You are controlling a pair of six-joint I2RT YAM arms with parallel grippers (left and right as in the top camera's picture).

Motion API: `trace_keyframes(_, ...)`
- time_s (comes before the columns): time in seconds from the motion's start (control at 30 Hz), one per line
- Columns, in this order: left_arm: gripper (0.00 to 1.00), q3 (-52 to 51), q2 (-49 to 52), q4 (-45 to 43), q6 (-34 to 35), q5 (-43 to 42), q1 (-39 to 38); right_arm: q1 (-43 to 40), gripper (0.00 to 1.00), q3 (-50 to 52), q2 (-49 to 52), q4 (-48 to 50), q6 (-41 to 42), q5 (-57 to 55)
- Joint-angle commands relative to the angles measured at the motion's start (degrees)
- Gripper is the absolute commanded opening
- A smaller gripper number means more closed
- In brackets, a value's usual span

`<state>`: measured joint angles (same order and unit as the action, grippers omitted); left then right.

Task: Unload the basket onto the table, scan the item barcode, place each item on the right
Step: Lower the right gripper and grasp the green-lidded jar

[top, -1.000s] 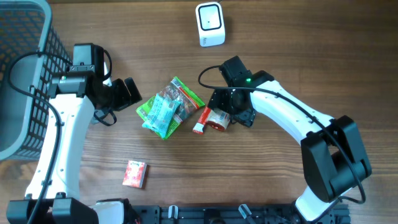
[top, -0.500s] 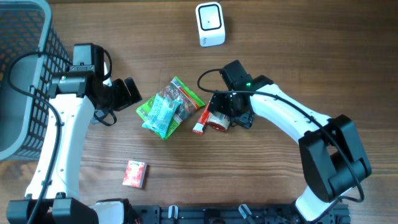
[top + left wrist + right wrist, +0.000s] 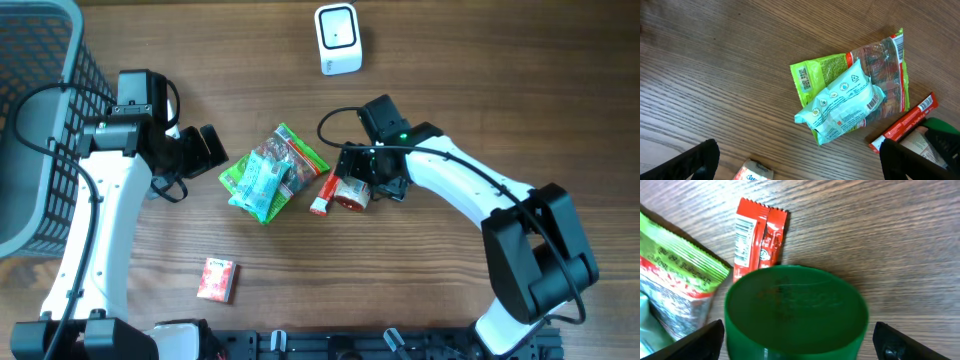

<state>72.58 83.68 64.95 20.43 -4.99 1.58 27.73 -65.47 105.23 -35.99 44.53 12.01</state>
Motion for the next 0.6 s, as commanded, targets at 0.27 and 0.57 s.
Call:
trace_keyframes(0.27, 1.0, -0.04, 0.07, 0.0, -0.7, -0.46, 0.2, -0.15, 0.82, 0.28, 1.36, 0.37, -7.34, -2.38)
trace_keyframes(0.57, 1.0, -0.04, 0.07, 0.0, -0.7, -0.48, 0.2, -0.17, 0.73, 0.28, 1.36, 0.28, -19.02, -3.21)
